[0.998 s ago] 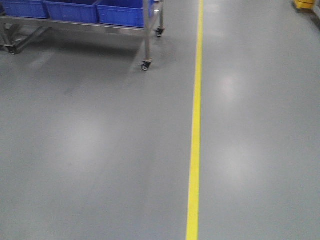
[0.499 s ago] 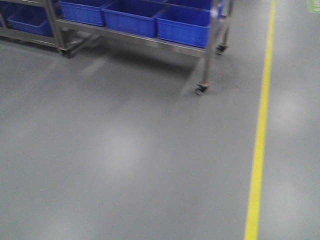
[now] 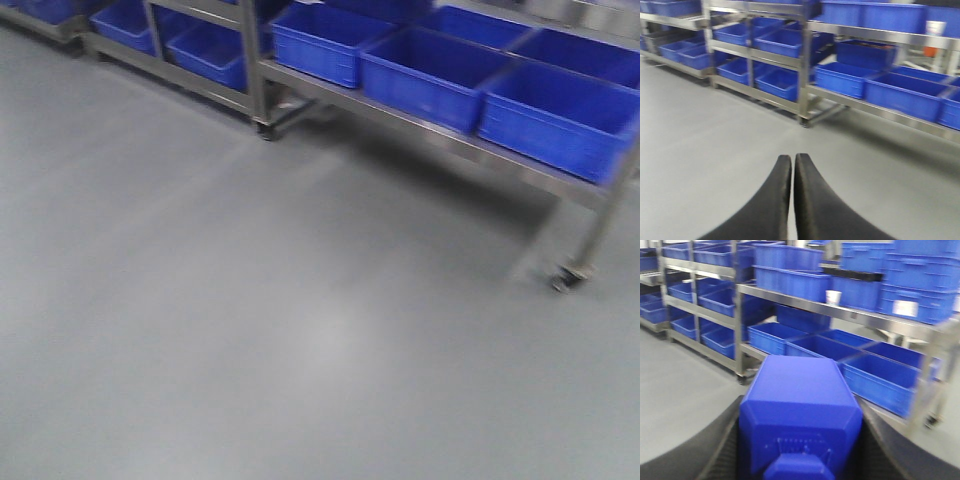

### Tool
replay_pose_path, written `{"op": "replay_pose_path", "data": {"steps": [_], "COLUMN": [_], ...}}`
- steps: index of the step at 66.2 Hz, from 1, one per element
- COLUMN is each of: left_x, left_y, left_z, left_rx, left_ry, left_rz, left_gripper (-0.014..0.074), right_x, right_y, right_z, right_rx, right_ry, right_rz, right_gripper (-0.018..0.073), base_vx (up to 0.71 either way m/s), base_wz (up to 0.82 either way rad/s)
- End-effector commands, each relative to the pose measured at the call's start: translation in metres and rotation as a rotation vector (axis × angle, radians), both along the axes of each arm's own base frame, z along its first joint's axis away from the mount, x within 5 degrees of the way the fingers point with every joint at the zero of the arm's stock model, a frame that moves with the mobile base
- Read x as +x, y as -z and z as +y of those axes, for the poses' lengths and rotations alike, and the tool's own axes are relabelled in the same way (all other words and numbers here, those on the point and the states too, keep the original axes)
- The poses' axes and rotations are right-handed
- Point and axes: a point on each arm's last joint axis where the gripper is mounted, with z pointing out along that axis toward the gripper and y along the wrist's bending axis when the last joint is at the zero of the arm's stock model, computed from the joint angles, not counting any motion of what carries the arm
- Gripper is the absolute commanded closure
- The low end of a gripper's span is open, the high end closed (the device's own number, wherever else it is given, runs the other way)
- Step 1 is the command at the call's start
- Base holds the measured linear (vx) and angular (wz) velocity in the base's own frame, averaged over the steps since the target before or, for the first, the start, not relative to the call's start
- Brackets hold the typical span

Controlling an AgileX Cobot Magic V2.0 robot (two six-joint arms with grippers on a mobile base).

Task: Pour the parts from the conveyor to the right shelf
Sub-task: 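Drive into the aisle between shelves of blue bins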

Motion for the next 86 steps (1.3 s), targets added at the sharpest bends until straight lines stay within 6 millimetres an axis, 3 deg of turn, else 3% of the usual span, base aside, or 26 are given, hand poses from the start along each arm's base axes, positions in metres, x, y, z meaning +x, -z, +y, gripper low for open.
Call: {"op": "replay_pose_path", "data": {"steps": [1, 86], "left_x": [0.0007, 0.0007], "left_y": [-0.0139, -0.0139], "left_z": [-0.0017, -0.0017], "left_rx": [0.0, 0.0], "left_ry": [0.021, 0.021], "left_rz": [-0.077, -0.077], "left_gripper": [0.0603, 0.0603], "right_x": [-0.0001, -0.0001], "right_y": [-0.0148, -0.0148], "right_z": [-0.0002, -0.0002], "right_rx": [-0.011, -0.011], "right_ry": [0.005, 0.006], "right_rz": [-0.085, -0.086], "right_gripper": [0.0564, 0.0564], "base_vx": [0.77, 0.83], "base_wz": [0.6, 0.48]}}
